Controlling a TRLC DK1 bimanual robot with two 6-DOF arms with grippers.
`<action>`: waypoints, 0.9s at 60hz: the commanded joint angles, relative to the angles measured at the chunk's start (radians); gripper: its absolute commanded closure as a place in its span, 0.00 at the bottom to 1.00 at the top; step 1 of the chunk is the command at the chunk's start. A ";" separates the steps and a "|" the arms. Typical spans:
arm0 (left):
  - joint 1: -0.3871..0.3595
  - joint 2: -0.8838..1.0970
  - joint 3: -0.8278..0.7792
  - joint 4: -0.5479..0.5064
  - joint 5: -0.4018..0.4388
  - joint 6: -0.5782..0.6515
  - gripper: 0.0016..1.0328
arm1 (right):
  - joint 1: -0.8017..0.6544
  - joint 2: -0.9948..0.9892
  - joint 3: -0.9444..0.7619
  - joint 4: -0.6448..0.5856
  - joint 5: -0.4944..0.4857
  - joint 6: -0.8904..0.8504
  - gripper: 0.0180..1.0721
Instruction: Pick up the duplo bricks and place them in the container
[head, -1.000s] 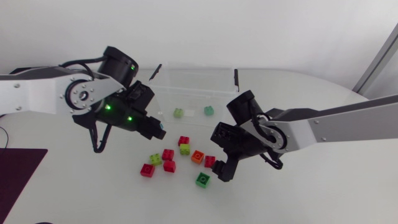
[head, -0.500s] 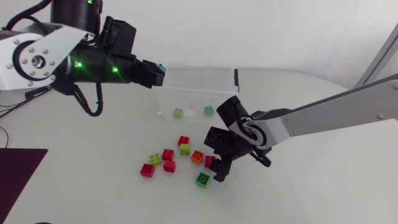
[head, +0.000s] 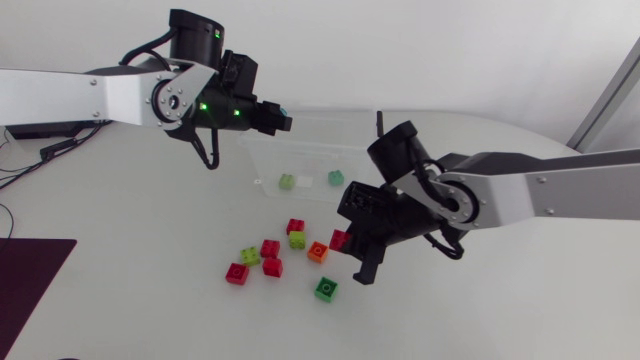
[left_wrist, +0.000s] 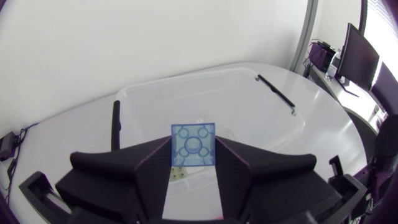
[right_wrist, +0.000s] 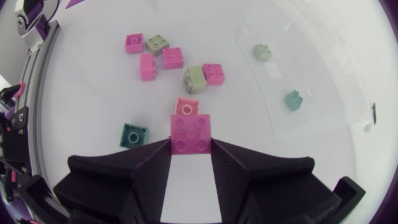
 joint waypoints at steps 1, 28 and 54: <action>0.005 0.068 0.071 0.020 -0.008 -0.025 0.68 | -0.001 -0.056 -0.004 -0.046 -0.003 -0.011 0.68; 0.054 -0.004 0.107 -0.072 -0.025 0.000 0.11 | -0.107 -0.079 0.258 -0.145 -0.003 0.018 0.68; 0.042 -0.396 -0.285 -0.425 -0.020 0.161 0.12 | -0.188 0.176 0.539 -0.010 0.012 0.132 0.68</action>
